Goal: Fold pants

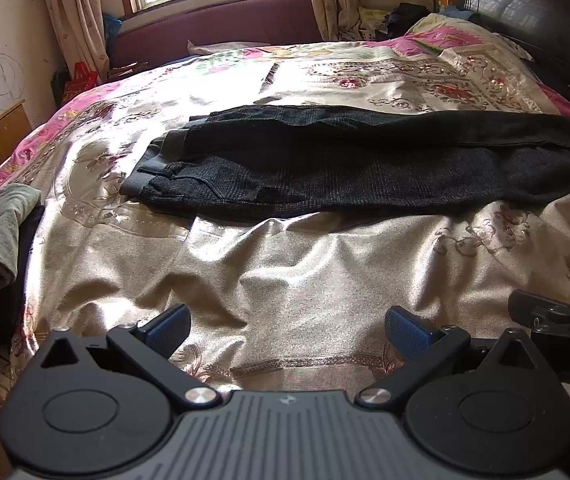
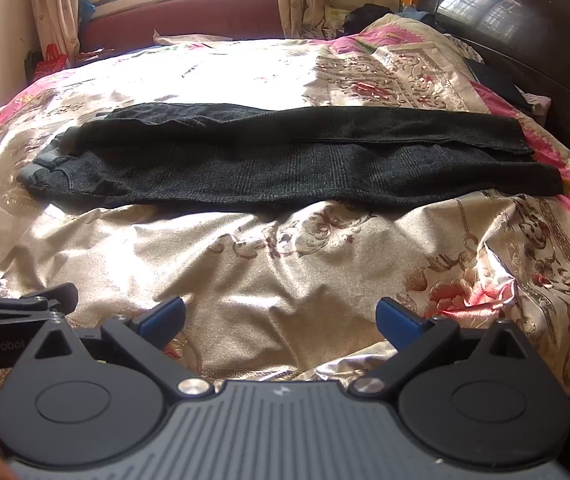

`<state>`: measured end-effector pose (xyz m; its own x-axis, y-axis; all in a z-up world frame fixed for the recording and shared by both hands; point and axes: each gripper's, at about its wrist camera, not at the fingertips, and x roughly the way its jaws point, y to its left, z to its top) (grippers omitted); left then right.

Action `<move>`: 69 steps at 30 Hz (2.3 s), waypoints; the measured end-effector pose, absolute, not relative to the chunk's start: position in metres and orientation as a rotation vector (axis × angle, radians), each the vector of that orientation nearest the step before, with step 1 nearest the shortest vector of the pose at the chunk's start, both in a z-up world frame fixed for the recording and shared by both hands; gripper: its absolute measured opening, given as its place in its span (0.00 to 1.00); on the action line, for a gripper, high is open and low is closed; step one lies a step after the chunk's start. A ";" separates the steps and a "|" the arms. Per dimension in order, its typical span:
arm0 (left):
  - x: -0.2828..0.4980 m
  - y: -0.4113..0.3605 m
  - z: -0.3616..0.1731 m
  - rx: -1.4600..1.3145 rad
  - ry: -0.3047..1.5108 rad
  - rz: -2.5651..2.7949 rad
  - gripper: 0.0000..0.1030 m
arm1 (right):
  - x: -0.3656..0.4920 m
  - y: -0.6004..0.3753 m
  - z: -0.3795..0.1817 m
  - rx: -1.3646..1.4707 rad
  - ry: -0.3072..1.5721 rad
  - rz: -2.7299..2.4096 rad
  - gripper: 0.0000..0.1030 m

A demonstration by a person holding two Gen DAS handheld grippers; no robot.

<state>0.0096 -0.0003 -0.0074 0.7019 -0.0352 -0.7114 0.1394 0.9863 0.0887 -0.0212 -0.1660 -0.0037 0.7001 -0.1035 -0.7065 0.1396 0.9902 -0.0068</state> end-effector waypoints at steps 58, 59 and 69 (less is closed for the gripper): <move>0.439 0.089 -0.003 0.243 0.909 -0.361 0.63 | 0.390 -0.173 -0.007 -0.370 0.854 0.264 0.80; 0.446 0.090 -0.005 0.252 0.911 -0.373 0.63 | 0.401 -0.173 -0.011 -0.380 0.869 0.283 0.80; 0.496 0.085 -0.036 0.337 1.030 -0.529 0.64 | 0.441 -0.161 -0.035 -0.397 1.011 0.453 0.80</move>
